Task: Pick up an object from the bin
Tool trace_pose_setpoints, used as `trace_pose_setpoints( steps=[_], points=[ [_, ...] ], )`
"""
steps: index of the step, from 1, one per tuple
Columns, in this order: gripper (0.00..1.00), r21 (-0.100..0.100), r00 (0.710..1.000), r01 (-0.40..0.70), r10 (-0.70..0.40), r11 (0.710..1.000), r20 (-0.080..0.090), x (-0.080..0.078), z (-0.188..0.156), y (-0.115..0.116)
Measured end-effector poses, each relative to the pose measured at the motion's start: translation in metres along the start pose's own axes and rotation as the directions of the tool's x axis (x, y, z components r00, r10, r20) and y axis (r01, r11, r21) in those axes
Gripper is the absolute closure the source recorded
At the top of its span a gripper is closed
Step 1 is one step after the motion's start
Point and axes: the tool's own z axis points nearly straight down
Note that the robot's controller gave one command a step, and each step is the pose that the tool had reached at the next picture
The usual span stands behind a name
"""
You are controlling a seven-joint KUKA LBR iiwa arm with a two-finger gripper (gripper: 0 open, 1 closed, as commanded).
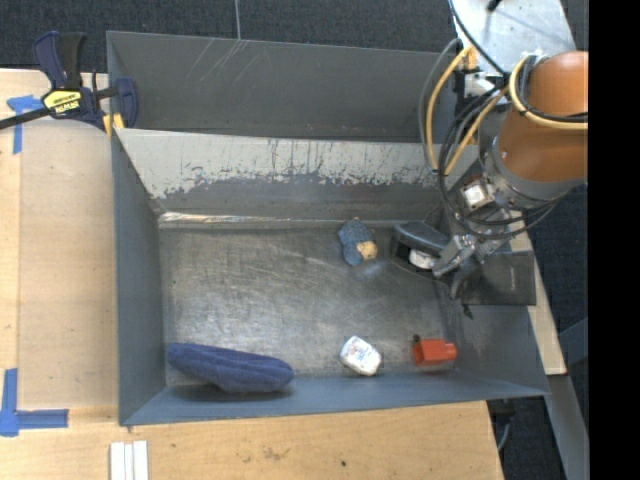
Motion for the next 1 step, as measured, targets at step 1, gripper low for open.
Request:
trace_pose_setpoints(
  steps=[1],
  points=[
    [1.00,0.001,1.000,-0.004,0.004,1.000,0.000,-0.0003,-0.0040,0.0016]
  ],
)
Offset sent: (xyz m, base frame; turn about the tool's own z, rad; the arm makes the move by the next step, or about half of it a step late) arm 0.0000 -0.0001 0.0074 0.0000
